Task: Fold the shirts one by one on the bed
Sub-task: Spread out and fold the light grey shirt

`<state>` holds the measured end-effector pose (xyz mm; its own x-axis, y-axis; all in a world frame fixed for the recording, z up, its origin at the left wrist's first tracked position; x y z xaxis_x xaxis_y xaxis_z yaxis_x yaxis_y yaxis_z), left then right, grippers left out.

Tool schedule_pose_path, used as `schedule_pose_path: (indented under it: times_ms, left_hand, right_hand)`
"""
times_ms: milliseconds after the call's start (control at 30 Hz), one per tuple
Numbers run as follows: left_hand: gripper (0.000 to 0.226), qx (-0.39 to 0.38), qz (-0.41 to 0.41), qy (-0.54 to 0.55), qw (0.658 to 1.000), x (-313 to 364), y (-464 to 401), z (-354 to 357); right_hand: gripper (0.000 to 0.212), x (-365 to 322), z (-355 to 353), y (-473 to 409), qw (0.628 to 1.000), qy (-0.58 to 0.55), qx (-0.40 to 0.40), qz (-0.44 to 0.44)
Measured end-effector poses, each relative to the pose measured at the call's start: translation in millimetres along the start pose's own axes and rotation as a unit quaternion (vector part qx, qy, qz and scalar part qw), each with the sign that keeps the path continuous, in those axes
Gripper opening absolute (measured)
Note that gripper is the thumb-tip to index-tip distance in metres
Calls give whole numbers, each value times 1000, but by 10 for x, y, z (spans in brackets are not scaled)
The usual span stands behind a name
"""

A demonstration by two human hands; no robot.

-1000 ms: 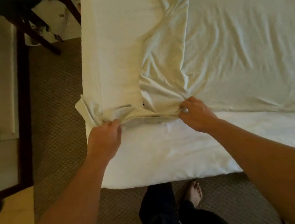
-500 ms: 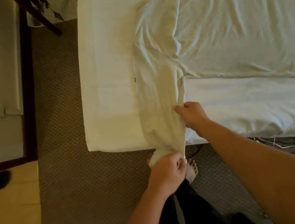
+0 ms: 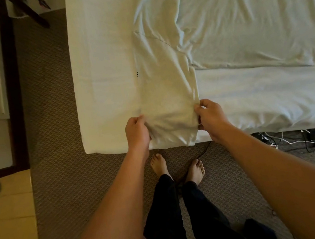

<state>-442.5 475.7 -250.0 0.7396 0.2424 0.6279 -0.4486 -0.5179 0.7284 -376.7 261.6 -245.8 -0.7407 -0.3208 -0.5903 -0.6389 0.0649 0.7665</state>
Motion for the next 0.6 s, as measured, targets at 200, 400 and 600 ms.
schedule_pose_path:
  times_ms: [200,400,600]
  left_hand:
    - [54,-93,-30,-29,995,-113,178,-3]
    - [21,-145,12,-173,974,-101,116,-13]
    - [28,-179,-28,-343,922,162,-49,-10]
  right_hand:
    - [21,199,76,47,999,28,8,27]
    - [22,217,-6,45,990,136,38,-8]
    - [20,-73,-47,-103,947,321,1,-26]
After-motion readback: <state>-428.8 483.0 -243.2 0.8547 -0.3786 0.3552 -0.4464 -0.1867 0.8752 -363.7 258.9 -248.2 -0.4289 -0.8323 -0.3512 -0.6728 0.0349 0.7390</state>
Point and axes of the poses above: each hand's wrist, its own y-axis away from the middle knuckle, its own z-axis out of the palm, x = y × z, the point moved 4 cm from there along -y, towards the middle knuckle, and after that the axes turned 4 degrees about y, right-handed, at the moved point
